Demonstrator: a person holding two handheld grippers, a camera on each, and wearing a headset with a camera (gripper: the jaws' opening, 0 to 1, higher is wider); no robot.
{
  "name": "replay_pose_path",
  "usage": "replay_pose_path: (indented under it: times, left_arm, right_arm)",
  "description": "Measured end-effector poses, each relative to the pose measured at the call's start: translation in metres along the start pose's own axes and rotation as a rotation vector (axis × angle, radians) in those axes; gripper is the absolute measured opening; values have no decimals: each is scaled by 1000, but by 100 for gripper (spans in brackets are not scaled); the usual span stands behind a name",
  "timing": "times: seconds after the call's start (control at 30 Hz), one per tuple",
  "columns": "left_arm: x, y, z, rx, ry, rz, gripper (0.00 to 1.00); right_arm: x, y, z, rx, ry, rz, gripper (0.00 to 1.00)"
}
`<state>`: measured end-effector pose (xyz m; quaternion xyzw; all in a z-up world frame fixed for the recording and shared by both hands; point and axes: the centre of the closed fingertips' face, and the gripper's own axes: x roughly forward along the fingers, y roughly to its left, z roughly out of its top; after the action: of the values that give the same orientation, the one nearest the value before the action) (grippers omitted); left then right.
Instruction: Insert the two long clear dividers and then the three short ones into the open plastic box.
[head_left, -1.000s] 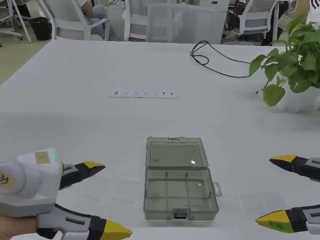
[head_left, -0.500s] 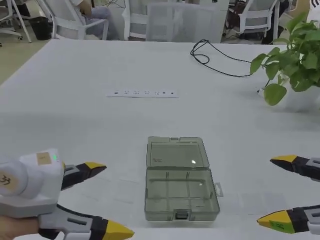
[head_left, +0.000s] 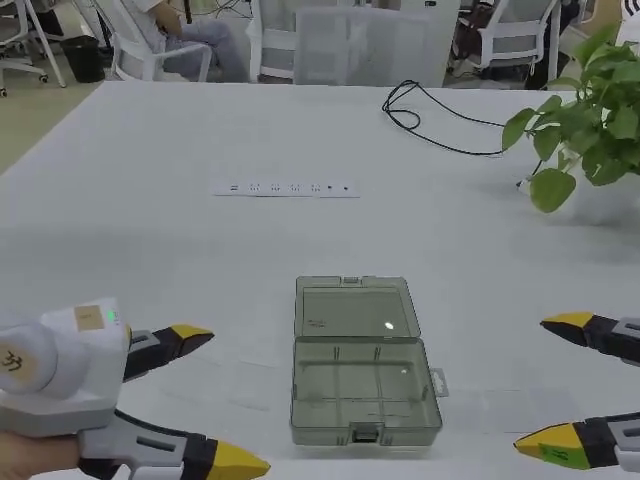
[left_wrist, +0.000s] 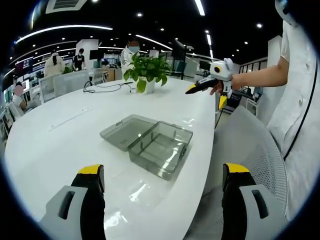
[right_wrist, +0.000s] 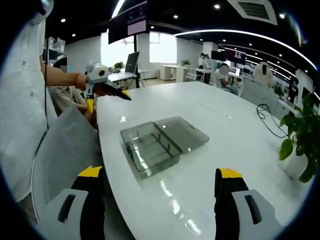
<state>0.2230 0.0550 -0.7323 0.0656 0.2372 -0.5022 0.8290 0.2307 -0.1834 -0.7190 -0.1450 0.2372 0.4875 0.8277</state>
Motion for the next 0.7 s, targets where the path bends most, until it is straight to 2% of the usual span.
replay_pose_path:
  times: [0.2, 0.37, 0.43, 0.57, 0.7]
  left_arm:
    - [-2, 3, -4, -8, 9, 13, 100]
    - [-7, 13, -10, -24, 30, 48, 100]
    - [-10, 24, -16, -25, 60, 97, 100]
    - [-14, 37, -20, -64, 58, 139, 100]
    - [-19, 51, -28, -103, 76, 194, 98]
  right_arm:
    - [1, 1, 1, 1, -4, -1, 92]
    - [1, 2, 1, 4, -4, 1, 91]
    - [1, 2, 1, 5, -7, 0, 91]
    - [1, 0, 2, 7, -11, -3, 91]
    - [2, 0, 2, 10, -14, -3, 91]
